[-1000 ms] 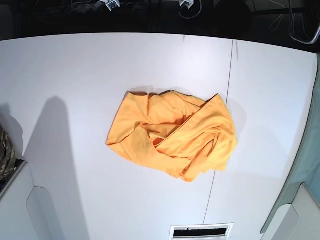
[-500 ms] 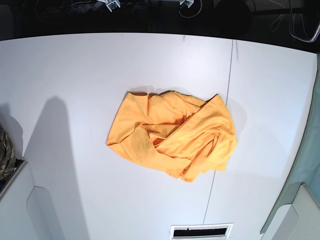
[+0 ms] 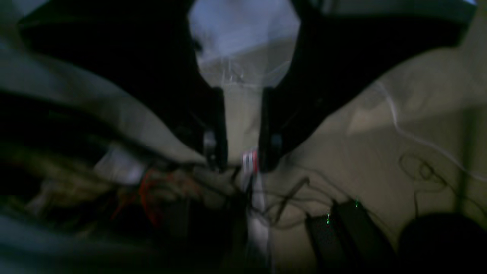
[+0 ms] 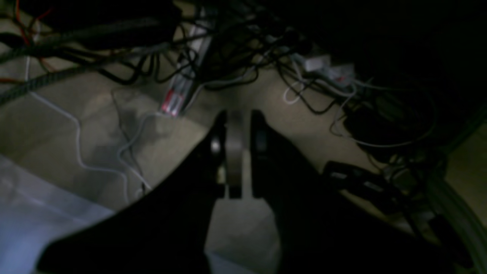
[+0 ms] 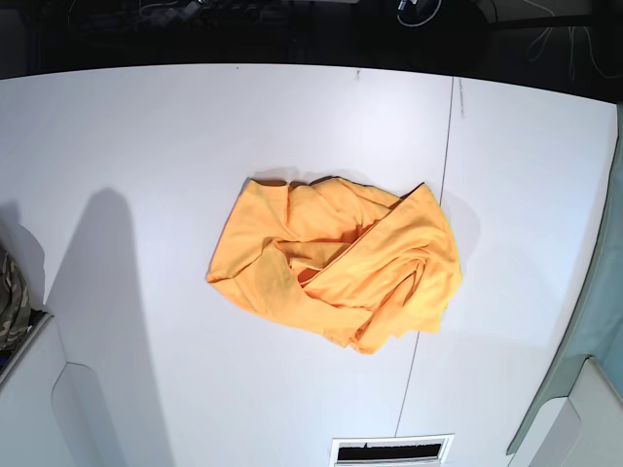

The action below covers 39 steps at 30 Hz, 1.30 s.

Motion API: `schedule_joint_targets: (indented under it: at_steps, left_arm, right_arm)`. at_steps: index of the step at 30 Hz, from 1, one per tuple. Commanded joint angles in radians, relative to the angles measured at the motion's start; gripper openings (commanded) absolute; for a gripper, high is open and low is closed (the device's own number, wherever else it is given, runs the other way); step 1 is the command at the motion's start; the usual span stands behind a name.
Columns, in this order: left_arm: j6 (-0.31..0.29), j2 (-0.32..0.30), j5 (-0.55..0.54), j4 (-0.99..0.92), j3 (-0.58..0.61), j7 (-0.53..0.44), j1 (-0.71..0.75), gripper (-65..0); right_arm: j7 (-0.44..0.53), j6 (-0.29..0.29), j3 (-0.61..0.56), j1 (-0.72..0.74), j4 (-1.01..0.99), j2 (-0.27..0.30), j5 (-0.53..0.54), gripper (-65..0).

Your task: Layout the t-shirt on the table in an organized manner, then fold the t-shirt properly

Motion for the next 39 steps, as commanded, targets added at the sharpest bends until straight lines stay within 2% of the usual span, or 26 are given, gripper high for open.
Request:
schedule_joint_targets:
  at_steps: [1, 9, 19, 24, 27, 30, 32, 35, 39]
  left_arm:
    - [-0.037, 0.002, 0.002, 0.043, -0.018, -0.008, 0.039, -47.0]
    - [-0.040, 0.002, 0.000, 0.349, -0.145, -0.067, 0.236, -47.0]
    - [-0.028, 0.002, 0.000, 0.701, -0.154, -0.067, 0.430, -47.0]
    - [-0.017, 0.001, 0.001, 0.863, -0.154, -0.066, 0.495, -47.0]
    - [0.009, -0.012, 0.001, 0.946, -0.154, -0.063, 0.521, -47.0]
    - [0.058, -0.032, 0.001, 1.029, -0.156, -0.040, 0.542, -46.9]
    - [0.069, -0.051, 0.001, 1.084, -0.170, -0.027, 0.553, -46.9]
    - [0.069, -0.082, -0.011, 1.154, -0.207, -0.027, 0.561, -46.9]
    - [0.069, -0.130, -0.065, 1.209, -0.248, -0.028, 0.558, -46.9]
  right_arm:
    - [0.015, 0.005, 0.001, -0.033, 0.046, 0.016, 0.019, -61.6]
    - [0.015, 0.005, 0.001, -0.198, 0.308, 0.094, 0.044, -61.6]
    - [0.015, 0.002, 0.002, -0.365, 0.589, 0.163, 0.045, -61.6]
    - [0.014, -0.001, 0.002, -0.419, 0.732, 0.211, 0.133, -61.6]
    - [0.011, -0.045, 0.002, -0.437, 0.811, 0.245, 0.160, -61.6]
    - [-0.002, -0.108, 0.002, -0.440, 0.880, 0.272, 0.160, -61.6]
    - [-0.008, -0.156, 0.006, -0.439, 0.921, 0.285, 0.160, -61.6]
    - [-0.019, -0.172, 0.032, -0.439, 0.985, 0.290, 0.162, -61.6]
    - [-0.019, -0.171, 0.061, -0.425, 1.061, 0.290, 0.244, -61.6]
